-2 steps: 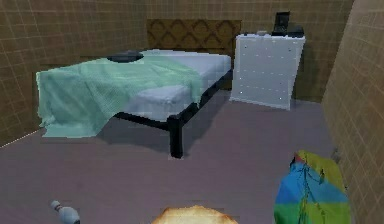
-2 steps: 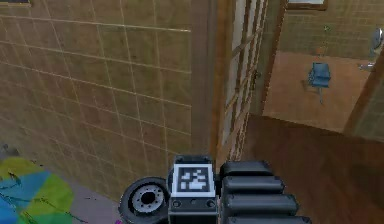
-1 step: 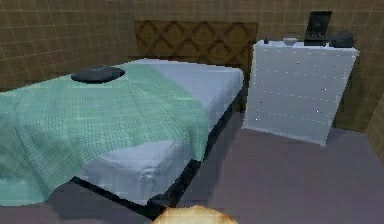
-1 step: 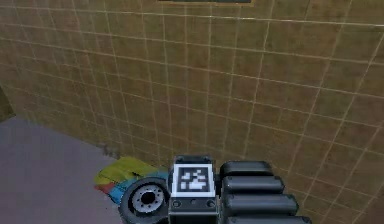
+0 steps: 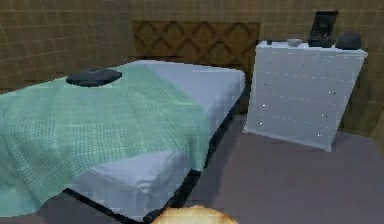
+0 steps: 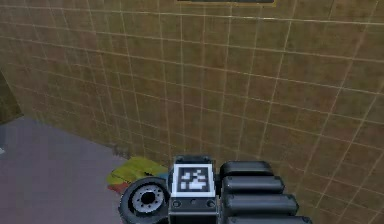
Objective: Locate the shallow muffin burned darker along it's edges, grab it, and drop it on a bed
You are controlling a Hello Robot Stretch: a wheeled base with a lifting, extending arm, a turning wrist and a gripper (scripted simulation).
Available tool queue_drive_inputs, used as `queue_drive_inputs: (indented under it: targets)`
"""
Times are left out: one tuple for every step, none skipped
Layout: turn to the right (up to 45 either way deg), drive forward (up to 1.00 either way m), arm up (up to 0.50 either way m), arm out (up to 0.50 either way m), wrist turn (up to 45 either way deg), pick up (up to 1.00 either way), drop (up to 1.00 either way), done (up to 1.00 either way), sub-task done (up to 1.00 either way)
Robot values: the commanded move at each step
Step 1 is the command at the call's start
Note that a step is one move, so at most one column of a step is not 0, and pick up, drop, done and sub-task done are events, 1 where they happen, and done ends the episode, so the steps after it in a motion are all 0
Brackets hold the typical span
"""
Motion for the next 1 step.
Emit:
queue_drive_inputs:
  targets:
    - [24.0, 0.00, 0.00, 0.00, 0.0, 0.00, 0.00, 0.00, 0.00]
